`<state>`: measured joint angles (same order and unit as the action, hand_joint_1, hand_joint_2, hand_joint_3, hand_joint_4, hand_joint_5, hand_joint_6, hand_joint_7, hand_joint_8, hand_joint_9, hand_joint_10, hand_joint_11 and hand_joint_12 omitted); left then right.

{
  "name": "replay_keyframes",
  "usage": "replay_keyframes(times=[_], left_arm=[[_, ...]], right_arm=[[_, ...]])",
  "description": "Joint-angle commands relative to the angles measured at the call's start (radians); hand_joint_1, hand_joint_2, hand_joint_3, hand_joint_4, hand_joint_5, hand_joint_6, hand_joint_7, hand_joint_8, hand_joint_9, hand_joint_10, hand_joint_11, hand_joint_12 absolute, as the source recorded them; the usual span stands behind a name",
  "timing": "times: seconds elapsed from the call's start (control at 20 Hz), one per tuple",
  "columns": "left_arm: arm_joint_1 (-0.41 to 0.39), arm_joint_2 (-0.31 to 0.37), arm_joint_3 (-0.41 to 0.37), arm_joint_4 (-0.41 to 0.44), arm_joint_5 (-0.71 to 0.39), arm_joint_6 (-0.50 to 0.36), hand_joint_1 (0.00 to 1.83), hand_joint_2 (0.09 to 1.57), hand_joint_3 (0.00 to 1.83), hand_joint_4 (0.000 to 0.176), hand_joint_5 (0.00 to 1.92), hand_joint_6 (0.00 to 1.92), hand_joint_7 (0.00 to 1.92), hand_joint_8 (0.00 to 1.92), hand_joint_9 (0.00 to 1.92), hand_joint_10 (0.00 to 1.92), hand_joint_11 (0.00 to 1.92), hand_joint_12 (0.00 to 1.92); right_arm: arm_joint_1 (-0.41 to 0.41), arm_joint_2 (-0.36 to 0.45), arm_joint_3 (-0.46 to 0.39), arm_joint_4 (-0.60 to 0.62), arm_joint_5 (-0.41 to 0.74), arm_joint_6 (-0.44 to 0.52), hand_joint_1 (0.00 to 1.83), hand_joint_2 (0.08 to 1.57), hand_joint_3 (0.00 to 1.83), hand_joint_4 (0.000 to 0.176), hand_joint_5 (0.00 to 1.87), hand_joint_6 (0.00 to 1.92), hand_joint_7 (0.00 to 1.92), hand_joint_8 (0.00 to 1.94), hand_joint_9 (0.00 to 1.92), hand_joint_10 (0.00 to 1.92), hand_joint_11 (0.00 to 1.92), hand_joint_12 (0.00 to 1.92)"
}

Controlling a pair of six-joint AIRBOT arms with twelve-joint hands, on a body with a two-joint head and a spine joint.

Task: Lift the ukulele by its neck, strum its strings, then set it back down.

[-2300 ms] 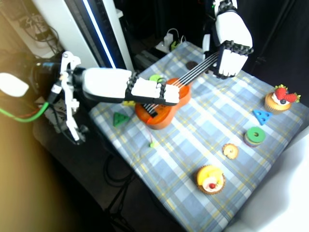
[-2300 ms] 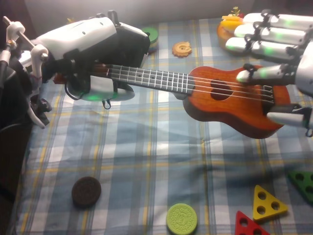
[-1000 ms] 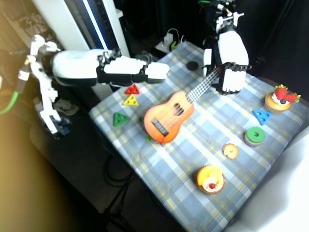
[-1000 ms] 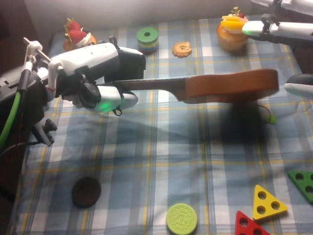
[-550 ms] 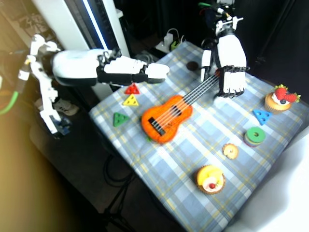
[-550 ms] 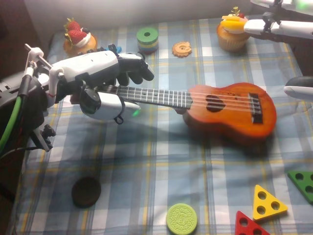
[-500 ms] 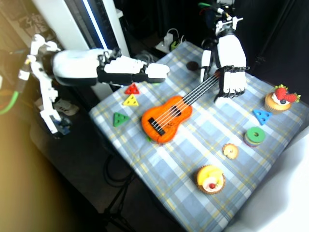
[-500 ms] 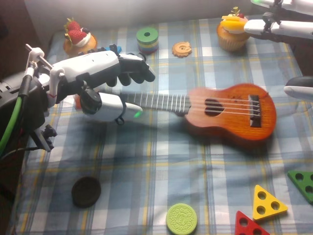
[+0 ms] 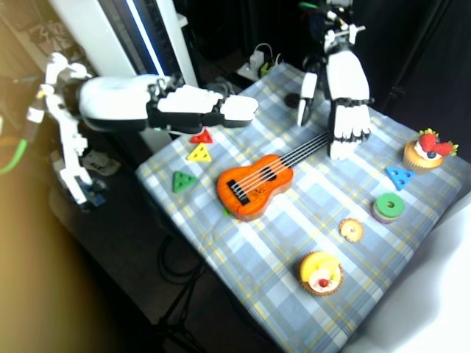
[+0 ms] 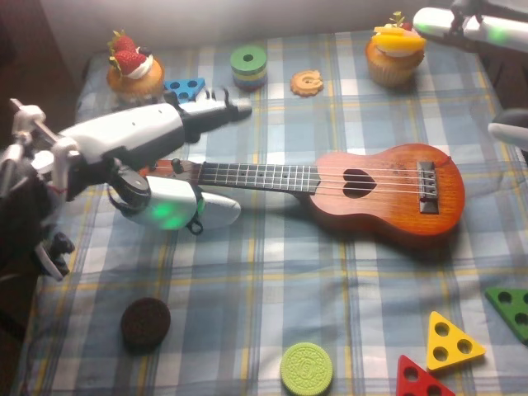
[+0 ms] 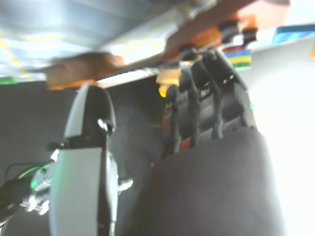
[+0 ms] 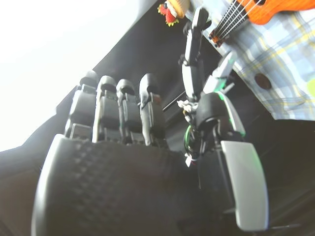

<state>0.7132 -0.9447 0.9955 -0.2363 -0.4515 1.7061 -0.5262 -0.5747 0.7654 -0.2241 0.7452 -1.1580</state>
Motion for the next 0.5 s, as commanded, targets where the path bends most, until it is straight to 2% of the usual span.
replay_keyframes(times=[0.0, 0.05, 0.1, 0.15, 0.2, 0.25, 0.3, 0.35, 0.4, 0.45], left_arm=[[-0.009, 0.019, -0.006, 0.024, -0.192, -0.04, 0.69, 1.12, 0.0, 0.008, 0.0, 0.0, 0.01, 0.0, 0.03, 0.09, 0.0, 0.69], [-0.008, 0.044, -0.014, 0.053, -0.239, -0.104, 0.68, 1.13, 0.0, 0.021, 0.0, 0.0, 0.0, 0.0, 0.01, 0.02, 0.0, 0.44], [-0.006, 0.06, -0.02, 0.067, -0.276, -0.14, 0.66, 1.14, 0.0, 0.024, 0.0, 0.0, 0.0, 0.0, 0.0, 0.0, 0.0, 0.21], [-0.001, 0.074, -0.027, 0.077, -0.311, -0.169, 0.64, 1.16, 0.0, 0.032, 0.0, 0.0, 0.0, 0.0, 0.0, 0.0, 0.0, 0.07], [0.006, 0.089, -0.033, 0.088, -0.352, -0.205, 0.64, 1.17, 0.0, 0.008, 0.0, 0.0, 0.0, 0.0, 0.0, 0.0, 0.0, 0.01], [0.02, 0.107, -0.036, 0.108, -0.416, -0.279, 0.61, 1.18, 0.01, 0.006, 0.0, 0.0, 0.0, 0.0, 0.0, 0.0, 0.0, 0.0], [0.033, 0.119, -0.036, 0.119, -0.464, -0.332, 0.6, 1.19, 0.01, 0.023, 0.0, 0.0, 0.0, 0.0, 0.0, 0.0, 0.0, 0.0], [0.052, 0.133, -0.034, 0.127, -0.529, -0.398, 0.5, 1.22, 0.02, 0.003, 0.0, 0.0, 0.0, 0.0, 0.0, 0.0, 0.03, 0.02], [0.062, 0.14, -0.034, 0.127, -0.566, -0.427, 0.65, 1.26, 0.02, 0.009, 0.0, 0.0, 0.0, 0.0, 0.0, 0.0, 0.01, 0.0], [0.078, 0.151, -0.033, 0.125, -0.624, -0.466, 0.71, 1.28, 0.02, 0.002, 0.0, 0.0, 0.0, 0.0, 0.0, 0.0, 0.0, 0.0]], right_arm=[[0.015, 0.012, -0.008, 0.028, 0.141, -0.019, 0.47, 1.39, 0.0, 0.034, 0.11, 0.0, 0.0, 0.0, 0.0, 0.0, 0.0, 0.0], [0.015, 0.026, -0.014, 0.048, 0.158, -0.036, 0.52, 1.39, 0.0, 0.047, 0.06, 0.0, 0.0, 0.0, 0.0, 0.0, 0.02, 0.01], [0.015, 0.034, -0.018, 0.062, 0.172, -0.044, 0.6, 1.41, 0.0, 0.041, 0.01, 0.0, 0.0, 0.0, 0.0, 0.0, 0.05, 0.04], [0.015, 0.039, -0.02, 0.076, 0.184, -0.053, 0.64, 1.42, 0.0, 0.039, 0.0, 0.0, 0.0, 0.0, 0.0, 0.0, 0.01, 0.23], [0.014, 0.044, -0.023, 0.089, 0.192, -0.062, 0.63, 1.41, 0.0, 0.054, 0.0, 0.0, 0.0, 0.0, 0.0, 0.0, 0.0, 0.32], [0.009, 0.048, -0.026, 0.103, 0.2, -0.073, 0.58, 1.39, 0.0, 0.058, 0.0, 0.0, 0.0, 0.0, 0.0, 0.0, 0.0, 0.34], [0.004, 0.05, -0.027, 0.11, 0.205, -0.076, 0.52, 1.37, 0.0, 0.064, 0.0, 0.0, 0.0, 0.0, 0.0, 0.0, 0.0, 0.3], [0.002, 0.05, -0.027, 0.12, 0.213, -0.078, 0.52, 1.36, 0.0, 0.039, 0.0, 0.0, 0.0, 0.0, 0.0, 0.0, 0.0, 0.13], [0.0, 0.049, -0.028, 0.127, 0.22, -0.081, 0.48, 1.35, 0.0, 0.022, 0.0, 0.0, 0.0, 0.0, 0.0, 0.0, 0.0, 0.09], [-0.005, 0.049, -0.029, 0.137, 0.234, -0.084, 0.44, 1.34, 0.0, 0.017, 0.0, 0.0, 0.0, 0.0, 0.0, 0.0, 0.0, 0.08]])
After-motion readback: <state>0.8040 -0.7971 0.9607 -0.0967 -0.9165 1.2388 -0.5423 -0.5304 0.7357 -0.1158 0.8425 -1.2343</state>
